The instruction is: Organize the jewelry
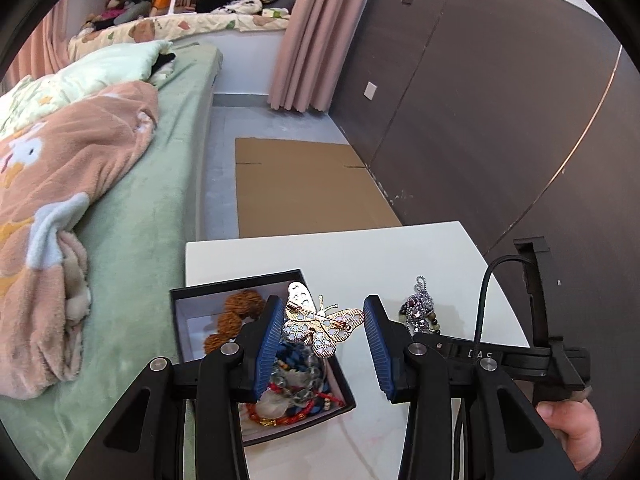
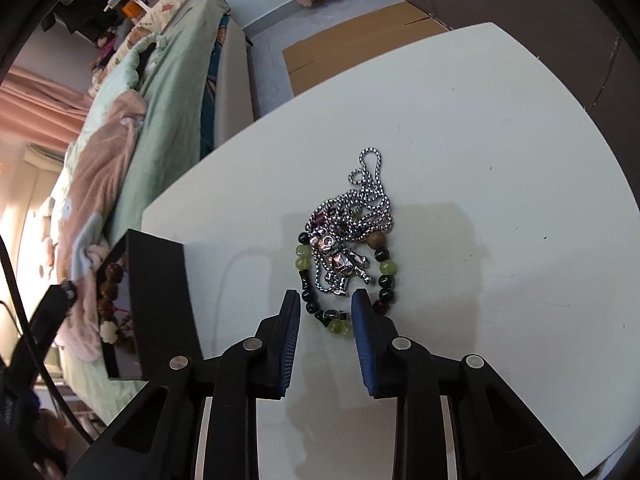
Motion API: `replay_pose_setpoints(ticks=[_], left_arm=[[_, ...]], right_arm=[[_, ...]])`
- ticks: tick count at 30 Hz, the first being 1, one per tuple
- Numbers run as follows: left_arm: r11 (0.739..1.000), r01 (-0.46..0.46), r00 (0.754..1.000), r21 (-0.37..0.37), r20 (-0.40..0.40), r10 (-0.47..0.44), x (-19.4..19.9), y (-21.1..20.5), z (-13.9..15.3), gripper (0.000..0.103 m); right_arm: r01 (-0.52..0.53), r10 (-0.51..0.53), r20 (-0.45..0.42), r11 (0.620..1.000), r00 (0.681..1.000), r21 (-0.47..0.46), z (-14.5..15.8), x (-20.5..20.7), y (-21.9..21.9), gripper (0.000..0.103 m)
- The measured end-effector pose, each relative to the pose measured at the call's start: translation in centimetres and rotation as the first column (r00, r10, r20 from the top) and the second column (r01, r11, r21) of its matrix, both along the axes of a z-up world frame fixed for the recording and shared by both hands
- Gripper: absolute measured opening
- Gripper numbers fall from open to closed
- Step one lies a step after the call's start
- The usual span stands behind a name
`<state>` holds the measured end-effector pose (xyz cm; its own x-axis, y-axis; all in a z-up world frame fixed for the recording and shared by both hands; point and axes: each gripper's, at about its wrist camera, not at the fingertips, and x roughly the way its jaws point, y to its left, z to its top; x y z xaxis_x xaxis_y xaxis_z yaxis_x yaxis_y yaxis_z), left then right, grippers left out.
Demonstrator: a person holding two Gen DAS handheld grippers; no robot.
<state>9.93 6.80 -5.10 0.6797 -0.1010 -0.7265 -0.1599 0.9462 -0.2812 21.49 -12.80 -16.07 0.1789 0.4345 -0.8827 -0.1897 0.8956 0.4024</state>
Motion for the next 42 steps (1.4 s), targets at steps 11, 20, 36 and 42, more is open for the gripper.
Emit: replay_pose_setpoints(ticks=[11, 20, 36, 42], left_arm=[[1.0, -0.001, 1.0, 0.001, 0.006, 0.001, -1.3, 0.3, 0.2, 0.043], [1.0, 0.005, 1.0, 0.012, -0.002, -0.005, -1.6, 0.1, 0.0, 0.043], [0.996, -0.07, 0.996, -0.047, -0.056, 0.067, -2.2, 2.2, -1.0, 0.043], [0.993, -0.083, 0.997, -0.083, -0.016, 0.082, -2.6, 2.7, -0.5, 0.095]], right_arm=[[0.063, -0.063, -0.005, 0.998, 0.998, 0.007, -0.2, -0.9, -0.6, 0.021], [0.051, -0.048, 0.05, 0.997, 0.998, -0.049, 0.2, -1.0, 0.6, 0.02], [0.075, -0.083, 0.064, 0.992, 0.995, 0.105, 1.9, -2.4, -0.7, 0.014], [0.03, -0.056, 0.11, 0.974, 0.992, 0.222, 3.8, -3.3, 0.4, 0.014]])
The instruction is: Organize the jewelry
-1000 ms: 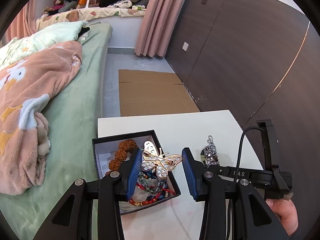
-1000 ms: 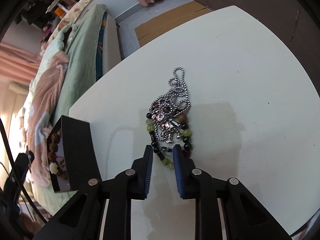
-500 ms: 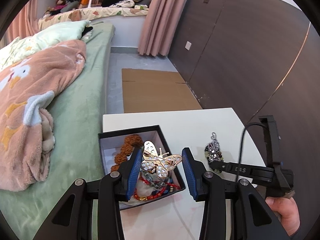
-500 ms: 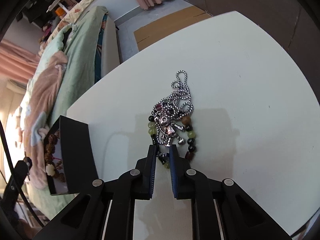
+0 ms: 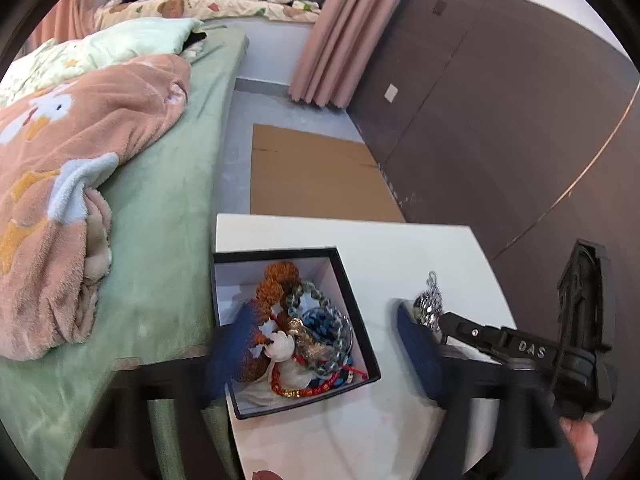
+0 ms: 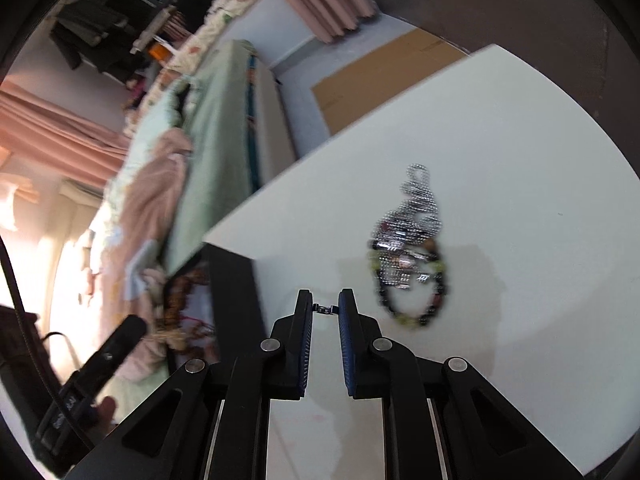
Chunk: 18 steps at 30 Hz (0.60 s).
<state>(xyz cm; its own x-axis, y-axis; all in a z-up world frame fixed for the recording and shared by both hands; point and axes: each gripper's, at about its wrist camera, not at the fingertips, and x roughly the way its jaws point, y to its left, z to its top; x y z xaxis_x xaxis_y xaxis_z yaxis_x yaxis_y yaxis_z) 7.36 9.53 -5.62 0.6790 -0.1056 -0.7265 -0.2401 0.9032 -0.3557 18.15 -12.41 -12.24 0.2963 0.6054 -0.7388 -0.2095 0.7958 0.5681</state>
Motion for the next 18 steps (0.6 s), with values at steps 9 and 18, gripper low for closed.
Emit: replay_pose_setpoints(ticks=[9, 18], left_arm=[[0.994, -0.103, 0.994, -0.026, 0.044, 0.104, -0.5, 3.1, 1.0, 0.099], [0.982, -0.179, 0.982, -0.064, 0.048, 0.182, -0.8, 5.7, 0.8, 0.099]], right_arm=[[-0.145, 0.134, 0.086, 0.98, 0.987, 0.138, 2.5, -1.7, 4.5, 0.014], [-0.268, 0.25, 0.126, 0.949, 0.96, 0.165, 3.2, -2.4, 9.4, 0.025]])
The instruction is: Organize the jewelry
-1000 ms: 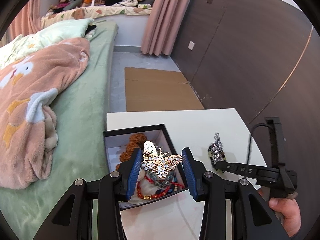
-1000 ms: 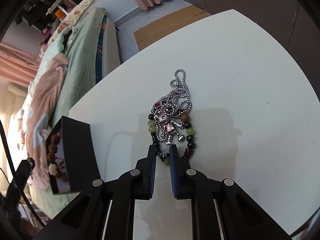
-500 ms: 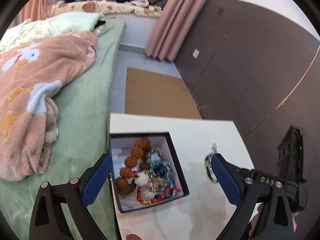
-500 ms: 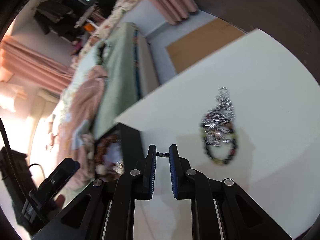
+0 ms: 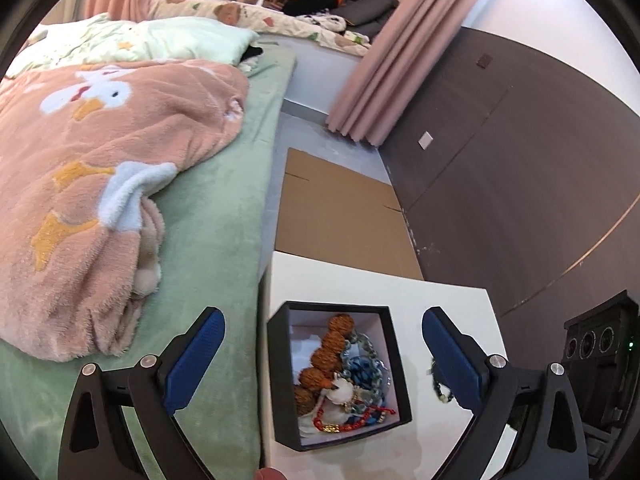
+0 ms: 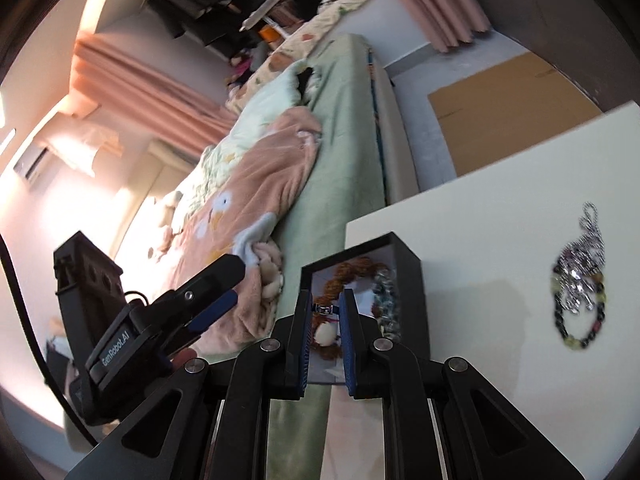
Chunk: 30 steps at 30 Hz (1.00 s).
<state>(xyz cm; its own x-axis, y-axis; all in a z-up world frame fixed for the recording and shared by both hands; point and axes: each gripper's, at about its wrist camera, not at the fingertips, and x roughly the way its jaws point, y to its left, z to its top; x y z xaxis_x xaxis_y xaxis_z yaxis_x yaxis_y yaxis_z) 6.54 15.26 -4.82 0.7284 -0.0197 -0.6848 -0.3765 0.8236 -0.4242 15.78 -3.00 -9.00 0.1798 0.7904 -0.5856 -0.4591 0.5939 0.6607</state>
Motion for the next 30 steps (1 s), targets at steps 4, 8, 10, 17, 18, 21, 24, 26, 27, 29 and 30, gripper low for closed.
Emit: replay_pose_setpoints(ticks=[4, 8, 10, 17, 18, 21, 24, 26, 27, 29, 30], left_arm=[[1.0, -0.012, 1.0, -0.003, -0.009, 0.012, 0.0, 0.5, -0.3, 0.099], [1.0, -0.004, 1.0, -0.005, -0.008, 0.004, 0.2, 0.3, -0.3, 0.099], [1.0, 0.004, 1.0, -0.002, -0.004, -0.004, 0.4, 0.0, -0.3, 0.099], [0.999, 0.041, 0.999, 0.012, 0.014, -0.041, 1.3, -2.0, 0.2, 0.099], [0.999, 0.046, 0.999, 0.016, 0.017, -0.046, 1.5, -2.4, 0.2, 0.099], [0.998, 0.064, 0.998, 0.03, 0.017, -0.064, 2.0, -3.7, 0.3, 0.099], [0.996, 0.087, 0.996, 0.022, 0.017, -0.087, 2.4, -5.0, 0.3, 0.099], [0.994, 0.106, 0.994, 0.029, 0.016, -0.106, 2.7, -6.1, 0.3, 0.099], [0.993, 0.115, 0.993, 0.036, 0.016, -0.116, 2.9, -6.6, 0.4, 0.099], [0.989, 0.139, 0.99, 0.047, 0.021, -0.141, 3.3, -7.8, 0.5, 0.099], [0.987, 0.152, 0.988, 0.052, 0.024, -0.153, 3.4, -8.3, 0.5, 0.099]], right_arm=[[0.076, -0.076, -0.01, 0.997, 0.997, -0.011, -0.6, 0.6, -1.3, 0.062], [0.113, -0.113, -0.015, 0.993, 0.993, -0.023, -0.5, 1.6, -3.2, 0.062], [0.136, -0.136, -0.014, 0.99, 0.991, -0.03, -0.4, 2.0, -4.4, 0.062], [0.242, -0.243, -0.014, 0.969, 0.97, -0.049, 0.2, 3.3, -9.6, 0.062], [0.258, -0.259, -0.012, 0.965, 0.966, -0.055, 0.3, 3.4, -10.4, 0.062], [0.291, -0.293, -0.007, 0.954, 0.956, -0.069, 0.5, 3.8, -12.2, 0.062], [0.322, -0.323, 0.001, 0.942, 0.946, -0.097, 0.7, 4.0, -13.8, 0.062], [0.338, -0.339, 0.011, 0.934, 0.941, -0.118, 0.9, 4.1, -14.6, 0.062], [0.346, -0.347, 0.015, 0.929, 0.938, -0.129, 0.9, 4.2, -15.2, 0.062], [0.353, -0.355, 0.015, 0.925, 0.935, -0.139, 0.9, 4.4, -15.9, 0.062], [0.356, -0.358, 0.014, 0.923, 0.934, -0.146, 0.8, 4.5, -16.2, 0.062]])
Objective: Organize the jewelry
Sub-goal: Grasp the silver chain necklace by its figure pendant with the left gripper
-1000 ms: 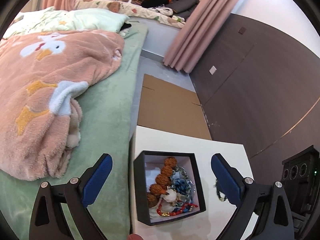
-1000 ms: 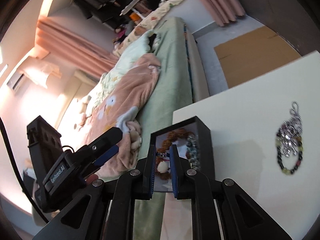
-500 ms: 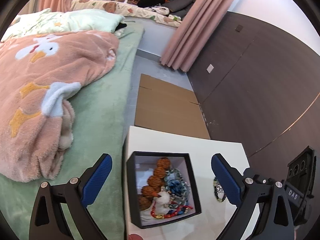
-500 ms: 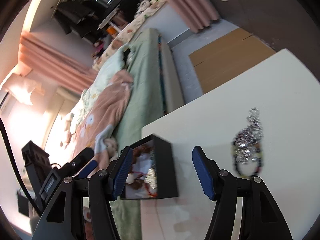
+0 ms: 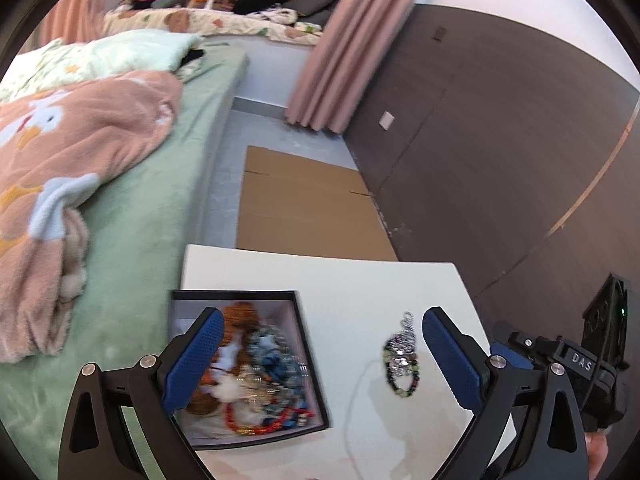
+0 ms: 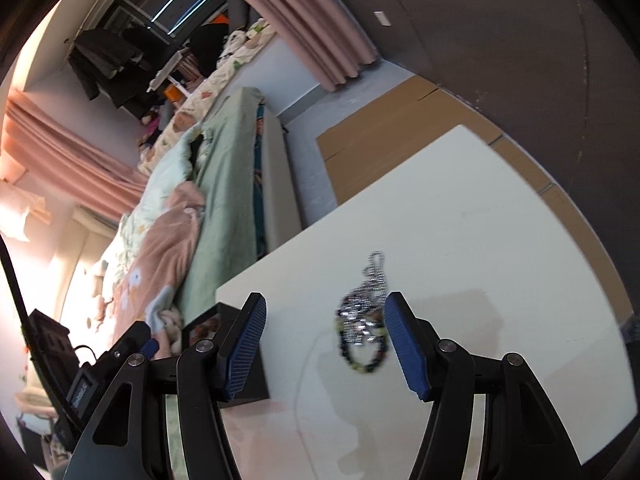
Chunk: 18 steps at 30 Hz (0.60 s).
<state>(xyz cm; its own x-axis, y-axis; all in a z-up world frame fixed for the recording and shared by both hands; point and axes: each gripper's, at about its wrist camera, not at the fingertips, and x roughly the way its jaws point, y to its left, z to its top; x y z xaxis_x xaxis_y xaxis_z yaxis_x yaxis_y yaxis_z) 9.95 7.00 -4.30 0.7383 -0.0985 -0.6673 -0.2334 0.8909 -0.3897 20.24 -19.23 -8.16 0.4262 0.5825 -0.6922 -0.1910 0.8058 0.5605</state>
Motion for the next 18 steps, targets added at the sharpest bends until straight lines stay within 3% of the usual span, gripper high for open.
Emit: replay_pose_setpoints(ticks=[6, 11, 18], left_arm=[[0.995, 0.091, 0.996, 0.05, 0.006, -0.092, 1.5, -4.0, -0.2, 0.098], [0.986, 0.148, 0.989, 0.079, -0.023, -0.147, 2.6, -6.6, -1.3, 0.081], [0.972, 0.209, 0.975, 0.103, -0.094, -0.2, 4.8, -10.0, -3.8, 0.06]], right_arm=[[0.032, -0.033, -0.044, 0.999, 0.998, -0.036, -0.7, 0.6, -2.3, 0.062], [0.043, -0.05, -0.105, 0.997, 0.993, -0.061, -1.5, 1.2, -4.4, 0.062], [0.064, -0.071, -0.126, 0.996, 0.99, -0.058, -1.6, 1.9, -7.1, 0.062]])
